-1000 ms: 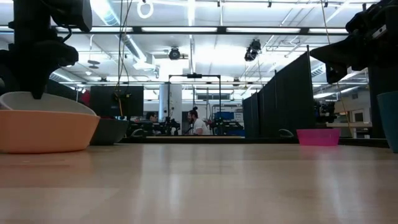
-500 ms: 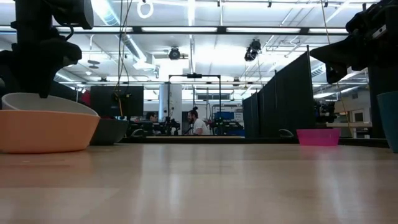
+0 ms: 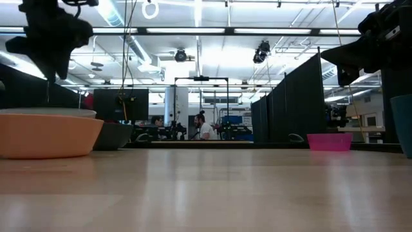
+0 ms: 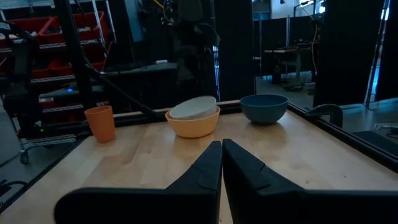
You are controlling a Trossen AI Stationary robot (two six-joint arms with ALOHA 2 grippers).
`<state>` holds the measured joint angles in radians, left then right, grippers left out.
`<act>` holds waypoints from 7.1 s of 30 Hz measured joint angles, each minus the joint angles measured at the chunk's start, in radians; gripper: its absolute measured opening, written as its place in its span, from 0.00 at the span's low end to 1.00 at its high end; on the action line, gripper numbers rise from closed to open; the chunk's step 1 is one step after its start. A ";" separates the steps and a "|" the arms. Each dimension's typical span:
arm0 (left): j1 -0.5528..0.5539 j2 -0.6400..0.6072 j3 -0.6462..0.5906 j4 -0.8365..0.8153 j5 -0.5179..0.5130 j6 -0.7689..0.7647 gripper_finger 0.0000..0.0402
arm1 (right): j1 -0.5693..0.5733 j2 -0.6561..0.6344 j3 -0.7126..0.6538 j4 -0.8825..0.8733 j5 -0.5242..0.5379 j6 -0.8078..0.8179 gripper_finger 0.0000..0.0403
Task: Nest bowls inside each other
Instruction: Move the stacked bowls to the center of the table, then stack the orange bowl on the white bowl
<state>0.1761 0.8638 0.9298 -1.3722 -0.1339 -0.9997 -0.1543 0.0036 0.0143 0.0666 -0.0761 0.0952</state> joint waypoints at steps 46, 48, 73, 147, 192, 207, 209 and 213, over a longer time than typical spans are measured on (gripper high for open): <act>-0.278 0.431 -0.064 0.436 0.216 0.258 0.36 | 0.000 0.000 0.000 -0.002 0.000 -0.002 0.00; -0.283 0.435 -0.064 0.434 0.206 0.255 0.36 | 0.000 0.000 0.000 -0.002 0.000 -0.003 0.00; -0.303 0.579 0.088 0.402 0.103 0.446 0.08 | 0.000 0.000 0.000 -0.001 0.001 0.004 0.00; -0.306 1.205 0.777 0.369 -0.009 1.157 0.43 | 0.000 0.000 0.000 -0.011 -0.005 0.011 0.00; -0.303 0.393 0.119 1.029 -0.089 0.935 0.44 | 0.090 0.141 0.370 -0.353 -0.193 0.197 0.00; -0.303 0.321 0.029 1.107 -0.090 0.918 0.42 | 0.253 0.200 0.673 -0.727 0.188 0.058 0.00; -0.303 0.321 0.029 1.105 -0.090 0.918 0.42 | 0.254 0.200 0.704 -0.857 0.307 0.069 0.00; -0.302 0.321 0.029 1.105 -0.095 0.917 0.42 | 0.252 0.200 0.729 -0.986 0.393 0.131 0.00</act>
<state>-0.1260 1.1847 0.9585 -0.2668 -0.2286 -0.0826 0.0978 0.2036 0.7433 -0.9195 0.3170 0.2258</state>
